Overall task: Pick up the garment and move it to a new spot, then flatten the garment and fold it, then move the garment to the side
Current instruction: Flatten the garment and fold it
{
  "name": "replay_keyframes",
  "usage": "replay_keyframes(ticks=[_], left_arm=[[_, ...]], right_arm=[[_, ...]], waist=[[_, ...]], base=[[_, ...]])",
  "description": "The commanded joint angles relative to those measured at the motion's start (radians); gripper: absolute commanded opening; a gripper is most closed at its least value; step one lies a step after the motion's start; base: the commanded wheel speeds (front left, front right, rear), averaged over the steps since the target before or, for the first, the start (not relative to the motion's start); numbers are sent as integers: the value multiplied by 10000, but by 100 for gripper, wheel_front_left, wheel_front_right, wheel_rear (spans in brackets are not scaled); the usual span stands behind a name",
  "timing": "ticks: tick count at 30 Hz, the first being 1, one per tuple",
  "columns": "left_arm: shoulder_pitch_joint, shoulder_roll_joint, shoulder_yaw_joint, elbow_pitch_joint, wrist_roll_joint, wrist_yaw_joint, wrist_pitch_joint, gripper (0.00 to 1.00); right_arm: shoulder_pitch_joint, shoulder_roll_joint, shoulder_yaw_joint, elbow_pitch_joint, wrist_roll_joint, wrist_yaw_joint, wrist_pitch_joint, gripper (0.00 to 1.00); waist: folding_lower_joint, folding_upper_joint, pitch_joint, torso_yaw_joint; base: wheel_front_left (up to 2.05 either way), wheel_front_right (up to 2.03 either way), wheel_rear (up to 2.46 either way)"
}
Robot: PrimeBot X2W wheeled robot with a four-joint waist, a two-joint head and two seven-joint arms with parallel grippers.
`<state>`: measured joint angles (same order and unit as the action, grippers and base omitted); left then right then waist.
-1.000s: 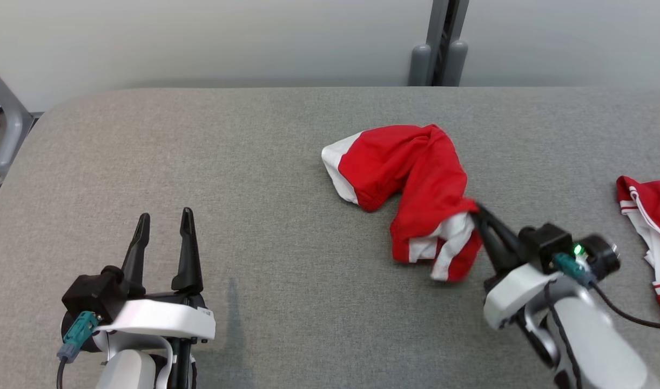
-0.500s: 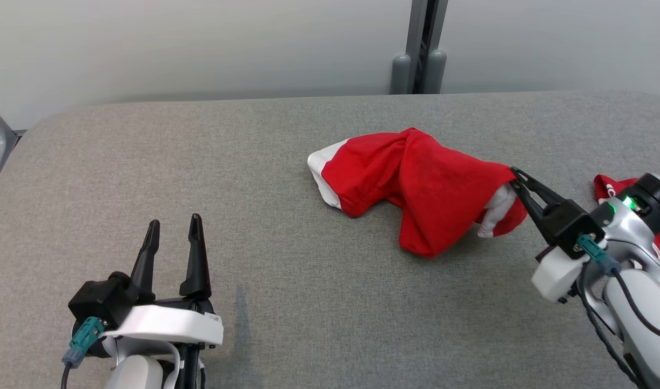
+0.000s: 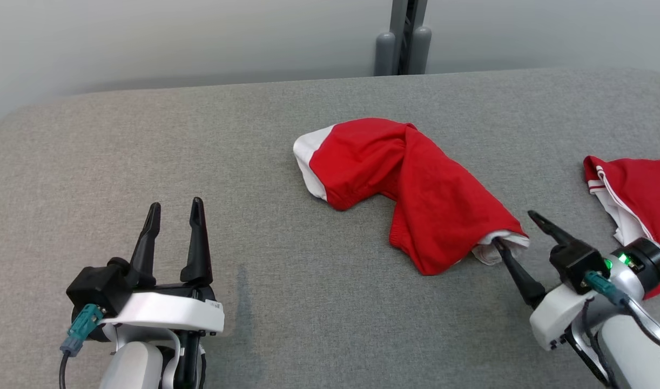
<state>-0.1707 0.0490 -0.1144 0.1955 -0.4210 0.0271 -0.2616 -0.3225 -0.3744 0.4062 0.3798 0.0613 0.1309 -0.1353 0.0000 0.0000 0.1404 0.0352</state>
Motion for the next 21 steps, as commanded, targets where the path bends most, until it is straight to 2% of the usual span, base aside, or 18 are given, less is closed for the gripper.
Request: replay_keyframes(ticks=[1, 11, 21], left_arm=[[-147, 40, 39, 47, 102, -62, -27, 100], [-276, 38, 299, 194, 112, -190, -27, 100], [-466, 41, 80, 548, 63, -376, -27, 100]], right_arm=[[-125, 229, -318, -209, 148, -3, -304, 100], [197, 1302, -996, -1720, 476, -3, -1189, 100], [538, 1801, -1216, -1824, 320, -3, -1319, 100]], waist=[[0, 0, 23, -142], [0, 0, -47, -563], [0, 0, 46, -808]], base=[[0, 0, 0], [0, 0, 0], [0, 0, 0]])
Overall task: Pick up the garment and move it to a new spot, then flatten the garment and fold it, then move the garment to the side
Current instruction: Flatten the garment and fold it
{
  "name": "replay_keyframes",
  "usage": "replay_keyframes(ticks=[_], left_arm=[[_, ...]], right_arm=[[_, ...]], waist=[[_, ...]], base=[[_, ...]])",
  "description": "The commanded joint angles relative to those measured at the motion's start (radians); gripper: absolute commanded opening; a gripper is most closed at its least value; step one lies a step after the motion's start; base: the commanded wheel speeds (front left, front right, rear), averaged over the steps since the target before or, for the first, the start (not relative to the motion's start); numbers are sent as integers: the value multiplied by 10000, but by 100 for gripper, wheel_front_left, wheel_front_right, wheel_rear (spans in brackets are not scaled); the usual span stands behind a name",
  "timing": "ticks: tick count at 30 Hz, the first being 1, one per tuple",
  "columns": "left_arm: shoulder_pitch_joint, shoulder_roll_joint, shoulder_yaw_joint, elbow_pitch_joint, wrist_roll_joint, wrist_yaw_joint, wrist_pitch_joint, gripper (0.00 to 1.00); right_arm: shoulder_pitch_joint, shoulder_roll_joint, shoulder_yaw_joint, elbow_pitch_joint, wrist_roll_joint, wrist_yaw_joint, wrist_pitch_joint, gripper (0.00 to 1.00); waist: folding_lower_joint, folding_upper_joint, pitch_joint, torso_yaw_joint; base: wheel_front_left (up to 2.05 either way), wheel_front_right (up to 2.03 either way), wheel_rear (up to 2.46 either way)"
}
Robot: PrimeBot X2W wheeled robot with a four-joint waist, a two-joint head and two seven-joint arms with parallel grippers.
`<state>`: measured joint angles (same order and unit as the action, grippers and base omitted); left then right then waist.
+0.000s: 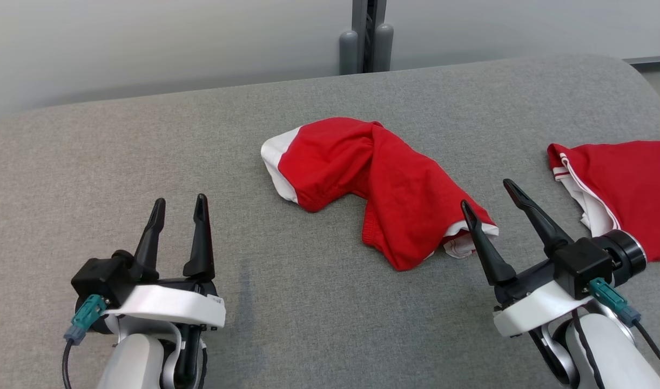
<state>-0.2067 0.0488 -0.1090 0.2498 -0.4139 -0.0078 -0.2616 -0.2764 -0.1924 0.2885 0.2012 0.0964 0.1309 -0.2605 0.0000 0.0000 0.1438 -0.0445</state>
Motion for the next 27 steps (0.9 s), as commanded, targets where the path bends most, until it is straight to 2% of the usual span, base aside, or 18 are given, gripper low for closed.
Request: replay_keyframes(ticks=[1, 5, 11, 16, 22, 27], left_arm=[[-134, 40, -24, 70, -5, -45, -27, 100], [-360, 37, -419, 639, -545, -273, -27, 100], [-1386, 43, -1076, 1982, -744, -453, 135, 100], [-2306, 52, -1527, 2932, -1360, -727, 783, 100], [-3149, 115, -1668, 4163, -1146, -339, 1203, 100], [-3505, 210, -1802, 4840, -983, -158, 1421, 100]], right_arm=[[63, 10, -55, -67, -26, -3, -64, 100], [-37, 45, -124, -216, -40, -3, -62, 100], [-160, 151, -166, -393, -92, -3, -64, 100], [-225, 224, -285, -482, -112, -3, -67, 100], [-239, 343, -395, -542, -149, -3, -66, 100], [-209, 399, -376, -588, -165, -3, -66, 100]], waist=[[0, 0, 49, -48], [0, 0, 232, -266], [0, 0, 654, -851], [0, 0, 1061, -1418], [0, 0, 1334, -1932], [0, 0, 1384, -2096]], base=[[0, 0, 0], [0, 0, 0], [0, 0, 0], [0, 0, 0], [0, 0, 0], [0, 0, 0]])
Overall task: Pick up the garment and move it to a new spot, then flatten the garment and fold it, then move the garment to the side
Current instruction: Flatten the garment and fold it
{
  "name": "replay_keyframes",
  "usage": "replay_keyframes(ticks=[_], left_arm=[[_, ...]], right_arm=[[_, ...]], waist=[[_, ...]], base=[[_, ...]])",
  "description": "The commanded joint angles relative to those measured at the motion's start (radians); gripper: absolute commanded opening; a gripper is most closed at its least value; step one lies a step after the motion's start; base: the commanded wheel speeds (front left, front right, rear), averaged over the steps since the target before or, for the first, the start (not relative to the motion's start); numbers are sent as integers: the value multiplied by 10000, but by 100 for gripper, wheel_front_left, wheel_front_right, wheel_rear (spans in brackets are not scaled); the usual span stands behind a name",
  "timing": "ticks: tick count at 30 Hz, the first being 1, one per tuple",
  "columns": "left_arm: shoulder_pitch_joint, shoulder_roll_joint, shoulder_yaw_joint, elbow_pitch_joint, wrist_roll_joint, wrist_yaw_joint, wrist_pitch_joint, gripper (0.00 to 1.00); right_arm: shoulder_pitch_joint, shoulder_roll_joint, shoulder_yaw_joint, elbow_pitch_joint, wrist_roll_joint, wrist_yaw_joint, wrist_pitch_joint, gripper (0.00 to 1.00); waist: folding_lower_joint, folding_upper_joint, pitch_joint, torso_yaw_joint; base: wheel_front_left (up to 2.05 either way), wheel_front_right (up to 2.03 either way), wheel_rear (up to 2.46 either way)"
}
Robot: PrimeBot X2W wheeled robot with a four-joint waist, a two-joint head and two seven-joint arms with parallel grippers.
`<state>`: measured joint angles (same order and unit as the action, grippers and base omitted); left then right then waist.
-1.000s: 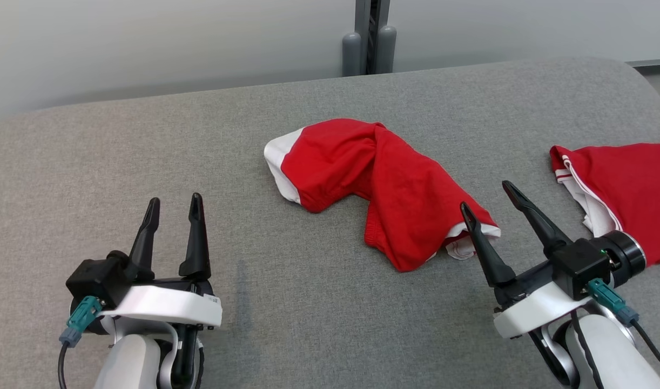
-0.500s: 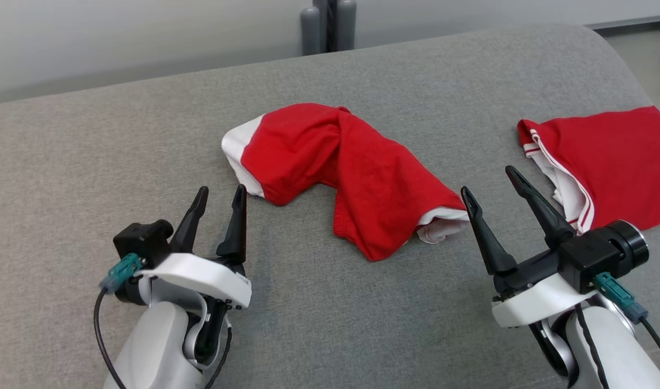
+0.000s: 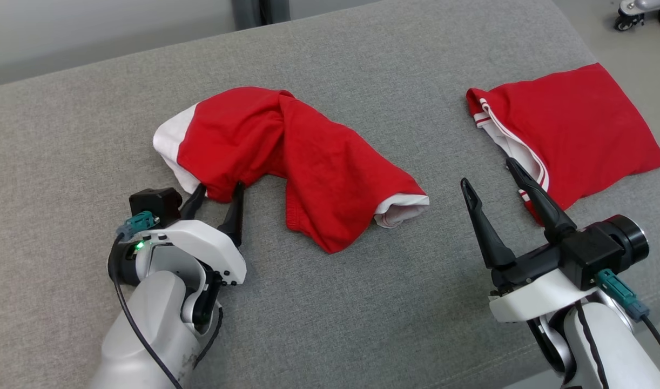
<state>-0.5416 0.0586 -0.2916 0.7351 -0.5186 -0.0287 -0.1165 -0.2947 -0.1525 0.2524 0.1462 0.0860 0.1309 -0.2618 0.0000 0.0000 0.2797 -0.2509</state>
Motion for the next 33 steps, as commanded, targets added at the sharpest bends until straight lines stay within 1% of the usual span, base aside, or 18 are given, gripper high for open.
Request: replay_keyframes(ticks=[1, 3, 4, 5, 8, 11, 12, 17, 21, 24, 27, 29, 30, 31, 32, 33], left_arm=[[-223, 132, 18, 111, 110, 105, -61, 100], [-355, 178, -38, 309, 200, 186, -164, 100], [-424, 204, -76, 384, 245, 176, -214, 56], [-561, 331, -166, 474, 370, 60, -299, 0], [-800, 746, -442, 536, 795, 45, -405, 0], [-1083, 1178, -801, 512, 1184, -166, -194, 0], [-1223, 1398, -883, 438, 1301, -242, -107, 0], [-1930, 2695, -1280, -97, 2069, -329, 564, 0], [-2412, 3481, -1566, -613, 2278, -654, 1459, 0], [-2594, 3902, -1806, -875, 2134, -870, 2219, 0], [-2787, 4204, -1894, -952, 1952, -945, 2753, 0], [-2882, 4315, -1856, -892, 1894, -897, 2922, 0], [-2904, 4371, -1848, -806, 1947, -789, 3019, 0], [-2918, 4394, -1829, -728, 2031, -590, 3054, 15], [-2939, 4391, -1821, -637, 2088, -385, 3120, 66], [-2944, 4362, -1835, -559, 2133, -222, 3166, 100]], right_arm=[[-16, 10, -16, -45, -61, -3, -53, 100], [-24, 24, -10, -48, -65, -3, -53, 100], [-34, 39, -13, -42, -67, -3, -53, 100], [-50, 76, 13, -10, -90, -3, -53, 100], [6, 85, -30, 49, -107, -3, -53, 100], [136, 91, -76, 86, -99, -3, -53, 100], [164, 88, -55, 119, -105, -3, -53, 100], [142, 189, 23, 174, -38, -3, -53, 100], [138, 280, 75, 226, -52, -3, -53, 100], [115, 333, 107, 273, -85, -3, -54, 100], [-8, 334, 193, 313, -115, -3, -54, 100], [-53, 346, 203, 337, -122, -3, -54, 100], [-73, 352, 205, 350, -127, -3, -54, 100], [-106, 358, 203, 364, -130, -3, -54, 100], [-149, 359, 199, 368, -129, -3, -54, 100], [-183, 366, 200, 378, -135, -3, -54, 100]], waist=[[0, 0, 31, -55], [0, 0, 47, -87], [0, 0, 50, -93], [0, 0, 39, -87], [0, 0, -41, 31], [0, 0, -189, 222], [0, 0, -250, 282], [0, 0, -470, 550], [0, 0, -562, 675], [0, 0, -582, 725], [0, 0, -547, 735], [0, 0, -508, 733], [0, 0, -495, 733], [0, 0, -483, 737], [0, 0, -470, 740], [0, 0, -460, 745]], base=[[0, 0, 0], [0, 0, 0], [0, 0, 0], [0, 0, 0], [0, 0, 0], [0, 0, 0], [0, 0, 0], [0, 0, 0], [0, 0, 0], [0, 0, 0], [0, 0, 0], [0, 0, 0], [0, 0, 0], [0, 0, 0], [0, 0, 0], [0, 0, 0]])
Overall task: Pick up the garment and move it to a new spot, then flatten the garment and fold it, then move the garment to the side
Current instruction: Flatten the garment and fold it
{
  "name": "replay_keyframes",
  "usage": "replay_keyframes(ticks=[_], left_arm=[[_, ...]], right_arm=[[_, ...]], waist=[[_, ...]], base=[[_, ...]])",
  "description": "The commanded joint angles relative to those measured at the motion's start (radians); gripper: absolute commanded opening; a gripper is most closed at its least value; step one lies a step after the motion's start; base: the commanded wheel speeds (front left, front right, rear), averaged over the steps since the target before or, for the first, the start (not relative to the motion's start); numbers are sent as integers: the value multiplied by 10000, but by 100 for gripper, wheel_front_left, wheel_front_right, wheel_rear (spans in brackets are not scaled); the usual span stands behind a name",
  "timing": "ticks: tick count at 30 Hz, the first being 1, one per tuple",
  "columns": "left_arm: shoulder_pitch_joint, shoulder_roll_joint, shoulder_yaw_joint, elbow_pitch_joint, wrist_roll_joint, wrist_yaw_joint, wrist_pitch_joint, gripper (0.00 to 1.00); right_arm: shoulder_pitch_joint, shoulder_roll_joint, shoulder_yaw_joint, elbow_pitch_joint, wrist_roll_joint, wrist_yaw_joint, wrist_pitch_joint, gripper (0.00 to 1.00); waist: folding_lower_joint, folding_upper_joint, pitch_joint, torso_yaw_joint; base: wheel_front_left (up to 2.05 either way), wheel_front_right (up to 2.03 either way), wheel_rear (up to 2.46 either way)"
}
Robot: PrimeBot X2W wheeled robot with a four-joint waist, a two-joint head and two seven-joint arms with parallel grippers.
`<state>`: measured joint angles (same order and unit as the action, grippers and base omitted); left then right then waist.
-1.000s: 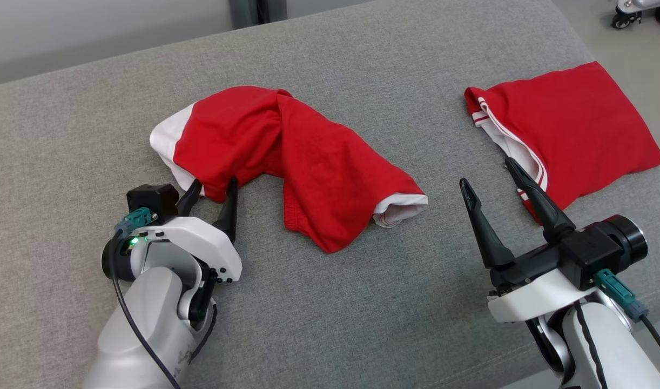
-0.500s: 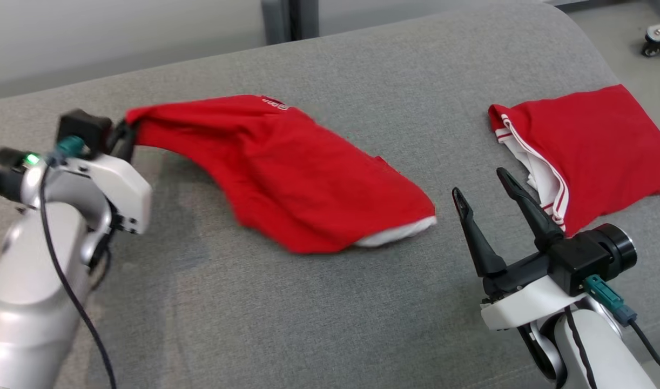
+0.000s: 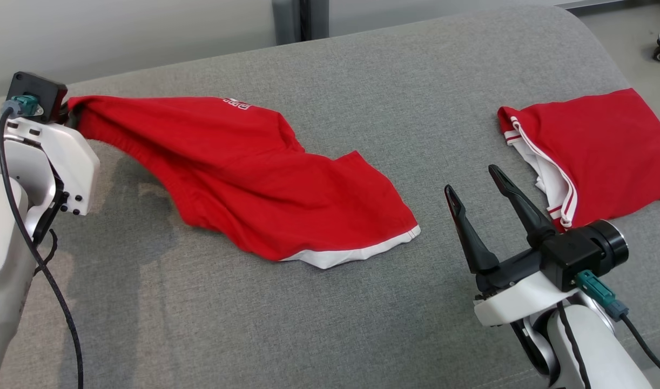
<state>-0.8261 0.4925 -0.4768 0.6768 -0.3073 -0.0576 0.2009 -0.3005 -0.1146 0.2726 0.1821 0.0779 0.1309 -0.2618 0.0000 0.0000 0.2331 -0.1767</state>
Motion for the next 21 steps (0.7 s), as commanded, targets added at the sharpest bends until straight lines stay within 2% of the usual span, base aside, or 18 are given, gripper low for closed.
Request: replay_keyframes(ticks=[1, 5, 9, 15, 21], left_arm=[[-83, -62, 57, 52, -33, 155, -2, 100], [-127, -285, 476, -51, -328, 728, -575, 100], [0, -570, 1055, -381, -846, 1097, -1469, 100], [711, -892, 1741, -1104, -1495, 1453, -2636, 100], [2310, -1593, 2405, -2281, -2230, 1755, -4142, 100]], right_arm=[[-132, -4, 5, 36, -63, -3, -54, 100], [-99, -31, -57, 70, -71, -3, -54, 100], [-28, -91, -130, 75, -94, -3, -54, 100], [69, -161, -223, -21, -107, -3, -54, 100], [298, -356, -366, -126, -110, -3, -54, 100]], waist=[[0, 0, 11, 13], [0, 0, 4, 154], [0, 0, -71, 400], [0, 0, -248, 807], [0, 0, -527, 1345]], base=[[0, 0, 0], [0, 0, 0], [0, 0, 0], [0, 0, 0], [0, 0, 0]])
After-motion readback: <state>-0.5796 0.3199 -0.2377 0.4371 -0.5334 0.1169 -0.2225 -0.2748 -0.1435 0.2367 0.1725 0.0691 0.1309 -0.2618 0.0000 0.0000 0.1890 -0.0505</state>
